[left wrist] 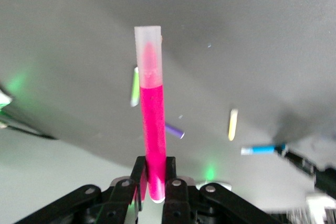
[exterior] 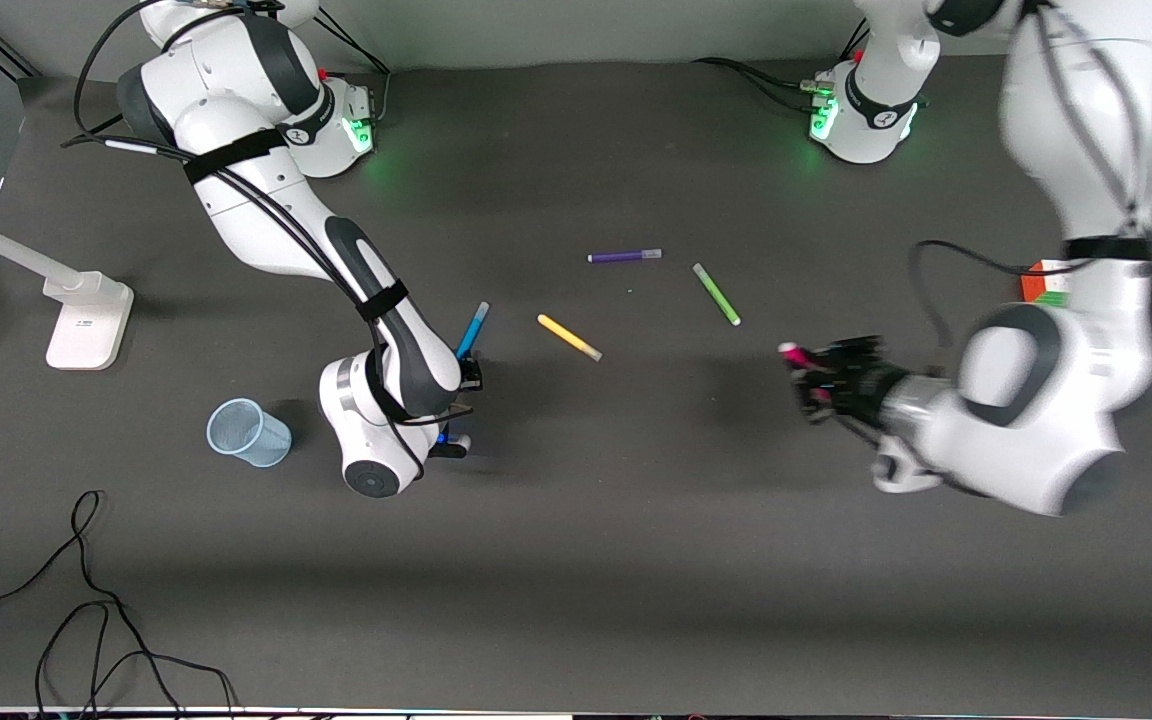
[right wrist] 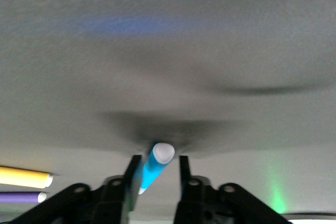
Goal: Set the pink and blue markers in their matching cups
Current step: 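Lift the pink marker toward the pink cup while the right gripper grasps the blue marker, then drop the pink marker into the pink cup while the right gripper drops blue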
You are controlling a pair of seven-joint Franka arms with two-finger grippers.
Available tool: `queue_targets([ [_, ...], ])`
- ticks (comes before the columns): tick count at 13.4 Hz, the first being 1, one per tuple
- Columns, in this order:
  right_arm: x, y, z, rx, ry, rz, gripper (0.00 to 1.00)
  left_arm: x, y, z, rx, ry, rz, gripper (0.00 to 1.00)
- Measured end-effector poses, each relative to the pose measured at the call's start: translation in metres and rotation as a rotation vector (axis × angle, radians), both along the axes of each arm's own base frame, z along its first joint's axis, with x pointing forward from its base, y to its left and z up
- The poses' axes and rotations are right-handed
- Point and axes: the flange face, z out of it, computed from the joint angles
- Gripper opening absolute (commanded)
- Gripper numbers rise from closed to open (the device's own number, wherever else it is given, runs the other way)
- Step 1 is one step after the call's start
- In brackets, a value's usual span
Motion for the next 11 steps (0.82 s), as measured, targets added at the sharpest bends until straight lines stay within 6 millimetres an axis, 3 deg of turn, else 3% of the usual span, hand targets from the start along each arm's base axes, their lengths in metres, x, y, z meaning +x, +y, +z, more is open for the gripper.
queue_targets([
  [4, 0.001, -0.004, -0.002, 0.002, 0.007, -0.011, 0.0, -0.005, 0.156, 0.026, -0.16, -0.034, -0.009, 0.0],
  [6, 0.007, -0.01, 0.001, 0.001, -0.003, -0.02, 0.0, -0.014, 0.227, 0.018, -0.21, -0.109, -0.034, 0.0],
  [7, 0.016, -0.019, 0.007, -0.001, -0.018, -0.04, 0.0, -0.018, 0.251, 0.008, -0.233, -0.133, -0.053, 0.0],
  [8, 0.03, -0.033, 0.024, -0.007, -0.043, -0.079, 0.0, -0.02, 0.269, -0.006, -0.255, -0.145, -0.058, 0.0],
  [9, 0.046, -0.05, 0.053, -0.016, -0.081, -0.125, 0.0, -0.021, 0.281, -0.023, -0.27, -0.152, -0.052, 0.0],
  [11, 0.08, -0.1, 0.145, -0.07, -0.239, -0.179, 0.0, -0.022, 0.293, -0.058, -0.309, -0.141, -0.054, 0.0],
])
